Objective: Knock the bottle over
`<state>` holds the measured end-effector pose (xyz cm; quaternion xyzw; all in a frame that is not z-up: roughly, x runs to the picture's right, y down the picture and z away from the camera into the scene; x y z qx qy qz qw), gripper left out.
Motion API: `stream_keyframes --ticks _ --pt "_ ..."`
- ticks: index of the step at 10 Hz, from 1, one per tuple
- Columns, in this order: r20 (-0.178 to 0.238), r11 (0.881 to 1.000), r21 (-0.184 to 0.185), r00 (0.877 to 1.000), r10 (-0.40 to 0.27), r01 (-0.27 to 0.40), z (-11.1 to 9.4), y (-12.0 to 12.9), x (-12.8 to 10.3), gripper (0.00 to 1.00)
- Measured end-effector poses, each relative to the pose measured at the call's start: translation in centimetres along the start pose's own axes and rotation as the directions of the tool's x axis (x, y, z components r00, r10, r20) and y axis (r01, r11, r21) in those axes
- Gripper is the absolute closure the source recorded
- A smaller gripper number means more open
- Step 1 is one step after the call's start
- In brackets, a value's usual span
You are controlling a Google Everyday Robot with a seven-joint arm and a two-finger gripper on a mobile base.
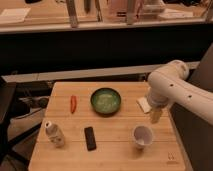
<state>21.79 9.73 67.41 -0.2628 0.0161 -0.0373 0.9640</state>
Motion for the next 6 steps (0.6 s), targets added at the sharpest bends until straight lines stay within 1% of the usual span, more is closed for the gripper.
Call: stream_keyframes --ticks 2,4,6 --pt "-0.01 0.999 0.01 0.999 -0.037 0.037 -0.5 0.0 -1.4 0.2" --pt "-0.016 0.997 0.022 0.997 -0.075 0.075 -0.9 -0.1 -4.5 0.2" --pt "-0.019 0.993 0.034 0.993 -0.114 0.114 -1.3 -0.2 -7.0 0.2"
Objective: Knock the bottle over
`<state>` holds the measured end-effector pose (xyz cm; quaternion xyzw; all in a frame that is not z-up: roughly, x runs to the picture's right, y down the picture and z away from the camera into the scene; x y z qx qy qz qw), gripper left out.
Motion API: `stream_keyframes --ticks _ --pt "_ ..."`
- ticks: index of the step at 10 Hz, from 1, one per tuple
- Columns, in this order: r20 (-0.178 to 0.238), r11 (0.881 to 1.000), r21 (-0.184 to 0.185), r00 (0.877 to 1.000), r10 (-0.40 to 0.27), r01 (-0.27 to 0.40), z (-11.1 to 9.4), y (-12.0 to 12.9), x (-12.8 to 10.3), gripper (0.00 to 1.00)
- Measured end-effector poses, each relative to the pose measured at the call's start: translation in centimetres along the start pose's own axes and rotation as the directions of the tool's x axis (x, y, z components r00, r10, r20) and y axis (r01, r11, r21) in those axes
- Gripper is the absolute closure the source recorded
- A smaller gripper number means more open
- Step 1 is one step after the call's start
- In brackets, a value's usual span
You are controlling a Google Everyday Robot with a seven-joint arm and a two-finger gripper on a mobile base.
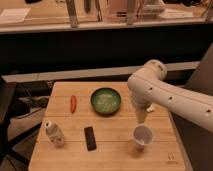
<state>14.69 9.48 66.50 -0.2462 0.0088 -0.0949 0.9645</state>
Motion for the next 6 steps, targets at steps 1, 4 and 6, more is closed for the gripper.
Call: stream_keyframes --ticks 1,4,6 --pt "0.0 1.0 0.005 1.0 -0.021 0.021 -0.2 -0.2 -1.1 0.2" --pt "0.008 0.997 0.022 0.997 -0.079 0.079 -0.6 -0.9 -5.2 0.2" --pt "0.011 0.992 0.035 0.992 -0.122 0.122 -0.9 -1.2 -7.1 0.2"
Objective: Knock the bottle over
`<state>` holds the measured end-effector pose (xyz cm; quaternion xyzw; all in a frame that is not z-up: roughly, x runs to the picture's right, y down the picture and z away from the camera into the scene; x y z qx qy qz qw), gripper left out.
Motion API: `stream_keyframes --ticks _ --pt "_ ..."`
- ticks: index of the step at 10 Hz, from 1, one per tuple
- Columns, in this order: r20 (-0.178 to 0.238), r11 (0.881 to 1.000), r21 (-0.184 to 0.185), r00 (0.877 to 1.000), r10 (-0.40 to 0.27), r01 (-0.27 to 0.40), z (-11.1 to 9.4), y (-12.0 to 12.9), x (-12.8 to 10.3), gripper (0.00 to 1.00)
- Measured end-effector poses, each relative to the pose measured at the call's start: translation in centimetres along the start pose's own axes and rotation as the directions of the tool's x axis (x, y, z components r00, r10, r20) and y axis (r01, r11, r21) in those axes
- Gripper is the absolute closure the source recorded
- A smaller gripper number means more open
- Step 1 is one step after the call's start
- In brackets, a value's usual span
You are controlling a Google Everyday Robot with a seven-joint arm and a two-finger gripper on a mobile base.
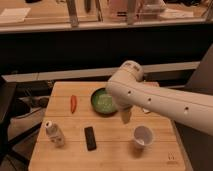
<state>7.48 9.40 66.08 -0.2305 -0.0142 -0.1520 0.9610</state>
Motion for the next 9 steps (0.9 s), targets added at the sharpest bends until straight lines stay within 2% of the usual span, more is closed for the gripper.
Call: stream_keyframes --ticks 2,6,9 --pt "0.018 0.999 0.014 0.999 -0.049 0.049 -0.1 -0.8 -2.7 0.2" --pt "0.045 0.992 0.04 0.992 -0.117 0.116 0.1 -1.3 -5.0 0.2" --pt "0.077 0.981 0.067 0.979 -0.187 0.182 0.6 -1.9 -8.0 0.2"
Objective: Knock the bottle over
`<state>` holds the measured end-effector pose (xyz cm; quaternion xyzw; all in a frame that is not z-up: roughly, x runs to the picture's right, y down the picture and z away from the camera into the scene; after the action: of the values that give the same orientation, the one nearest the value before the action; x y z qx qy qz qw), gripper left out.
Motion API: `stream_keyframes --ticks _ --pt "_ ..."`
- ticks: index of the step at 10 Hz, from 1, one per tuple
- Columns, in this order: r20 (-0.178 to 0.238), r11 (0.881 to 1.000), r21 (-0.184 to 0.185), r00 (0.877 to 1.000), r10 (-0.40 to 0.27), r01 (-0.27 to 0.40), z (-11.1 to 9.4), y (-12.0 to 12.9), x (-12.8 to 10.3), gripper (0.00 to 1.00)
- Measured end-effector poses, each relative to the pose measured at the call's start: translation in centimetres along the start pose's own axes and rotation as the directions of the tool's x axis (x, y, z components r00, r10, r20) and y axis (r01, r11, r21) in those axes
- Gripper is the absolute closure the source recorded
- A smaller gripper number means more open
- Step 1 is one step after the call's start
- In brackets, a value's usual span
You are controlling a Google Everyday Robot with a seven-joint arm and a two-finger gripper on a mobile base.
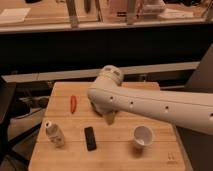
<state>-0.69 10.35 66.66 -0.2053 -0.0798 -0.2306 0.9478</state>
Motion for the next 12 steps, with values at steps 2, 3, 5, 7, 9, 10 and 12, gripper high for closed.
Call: stream_keyframes --ticks 2,3,5,7,9,10,12 --pt "0.019 0.999 0.013 0.999 -0.041 0.041 0.4 -0.2 -0.9 0.2" --pt "0.024 0.998 0.018 0.998 -0.057 0.057 0.6 -0.4 -1.4 0.2" --pt "0.041 0.994 0.028 0.994 -0.105 0.104 1.2 -1.3 -3.5 0.2" --pt "0.051 0.99 0.034 0.989 -0.136 0.134 1.7 -1.7 -4.6 0.2" --pt "0.06 0.987 0.04 0.985 -0.161 0.158 2.0 -1.7 -5.0 0.2" --pt "0.067 0.983 0.044 0.981 -0.18 0.177 2.4 -1.9 -5.8 0.2" --pt "0.079 0.976 0.051 0.974 -0.214 0.211 3.1 -2.4 -7.7 0.2"
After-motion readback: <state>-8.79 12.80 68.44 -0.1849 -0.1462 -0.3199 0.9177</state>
